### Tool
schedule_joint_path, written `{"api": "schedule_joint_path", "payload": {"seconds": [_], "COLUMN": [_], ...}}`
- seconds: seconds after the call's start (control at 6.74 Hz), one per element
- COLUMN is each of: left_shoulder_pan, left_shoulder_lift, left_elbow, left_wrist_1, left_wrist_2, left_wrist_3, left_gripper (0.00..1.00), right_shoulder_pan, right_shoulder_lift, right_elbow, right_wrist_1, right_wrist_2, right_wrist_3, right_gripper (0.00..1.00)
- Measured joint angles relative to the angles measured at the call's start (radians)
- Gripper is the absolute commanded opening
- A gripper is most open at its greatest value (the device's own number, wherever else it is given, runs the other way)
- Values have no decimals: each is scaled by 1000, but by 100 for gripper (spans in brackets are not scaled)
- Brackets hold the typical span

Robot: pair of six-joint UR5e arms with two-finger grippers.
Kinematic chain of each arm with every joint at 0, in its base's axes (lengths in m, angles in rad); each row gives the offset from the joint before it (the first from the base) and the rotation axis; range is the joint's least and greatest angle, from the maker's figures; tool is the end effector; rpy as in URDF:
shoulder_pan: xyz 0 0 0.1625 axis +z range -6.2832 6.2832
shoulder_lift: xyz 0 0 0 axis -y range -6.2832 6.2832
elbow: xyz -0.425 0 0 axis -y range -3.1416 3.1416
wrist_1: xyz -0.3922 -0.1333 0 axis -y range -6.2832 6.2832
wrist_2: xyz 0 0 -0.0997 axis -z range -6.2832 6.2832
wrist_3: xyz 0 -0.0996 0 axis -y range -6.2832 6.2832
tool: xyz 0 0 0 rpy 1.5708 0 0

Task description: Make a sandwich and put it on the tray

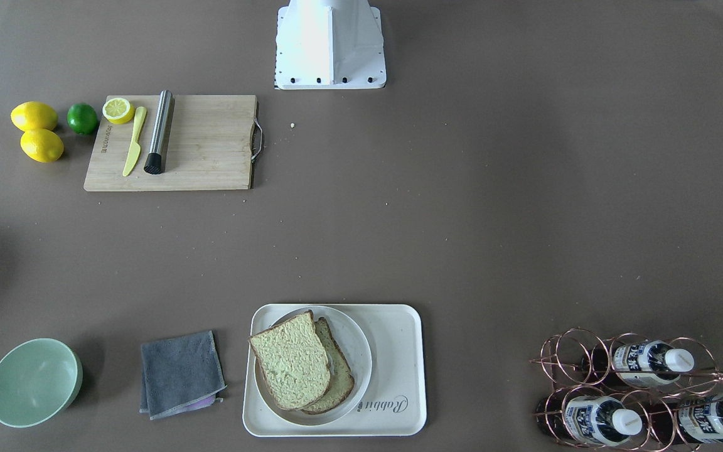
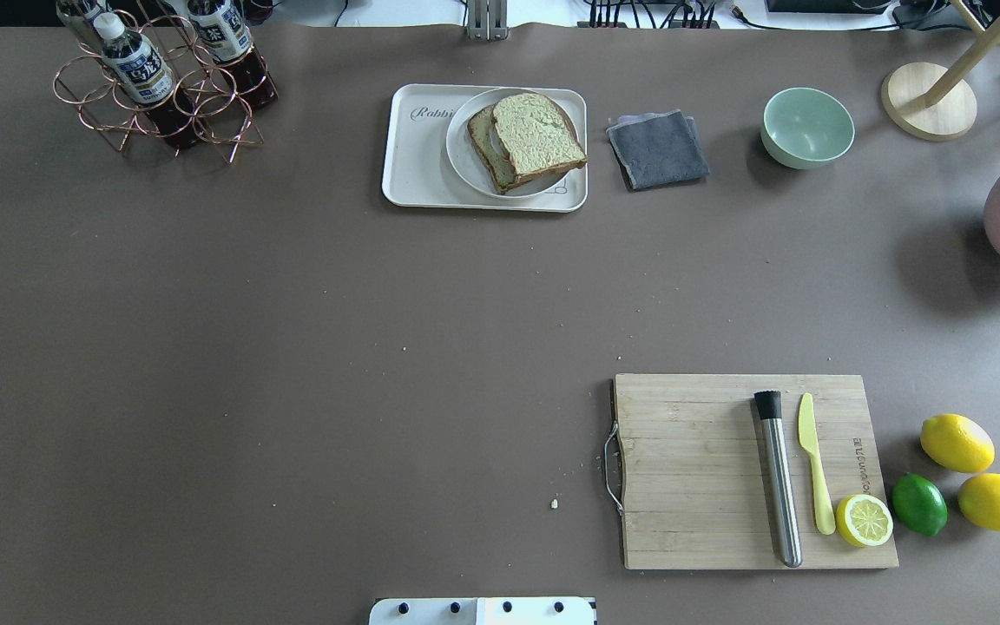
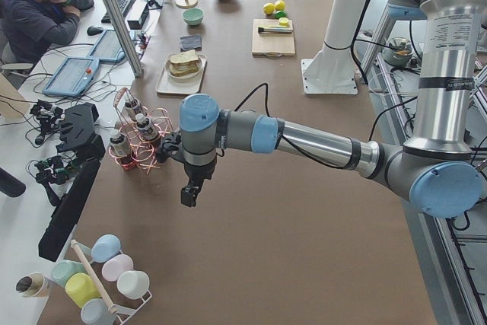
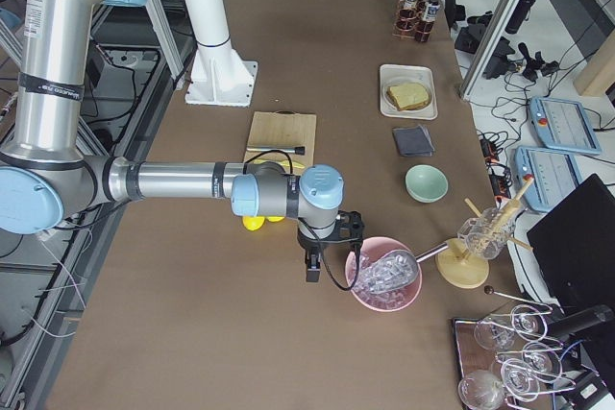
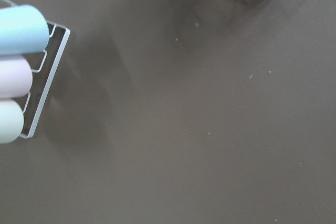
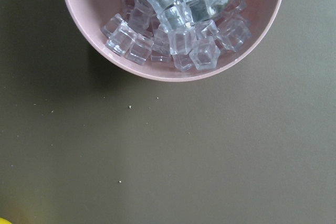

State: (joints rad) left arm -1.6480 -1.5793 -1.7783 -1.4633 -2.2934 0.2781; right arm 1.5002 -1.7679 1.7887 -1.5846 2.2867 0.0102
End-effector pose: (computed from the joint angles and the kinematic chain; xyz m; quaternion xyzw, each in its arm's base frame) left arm -0.1053 -0.4872 0.5669 0.1123 0.3385 0.1127 0.9274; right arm 0.0389 -0.4129 0.6456 -0.0109 -0.3502 -0.0295 0.9361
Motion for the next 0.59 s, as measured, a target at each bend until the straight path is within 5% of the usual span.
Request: {"api": "schedule_joint_path", "payload": {"seconds": [0.59], "left_shoulder_pan": [-51], "left_shoulder_lift": [134], "left_elbow": [50], "left_wrist_1": [-92], "left_wrist_2": [-32], "left_wrist_3": [-29], "left_gripper": [98], "right_shoulder_pan": [1], "right_shoulder_lift": [4], "right_elbow": [3], "right_wrist_1": [-6], "right_wrist_2": [1], "right_wrist_3": [8], "right_gripper": [100]}}
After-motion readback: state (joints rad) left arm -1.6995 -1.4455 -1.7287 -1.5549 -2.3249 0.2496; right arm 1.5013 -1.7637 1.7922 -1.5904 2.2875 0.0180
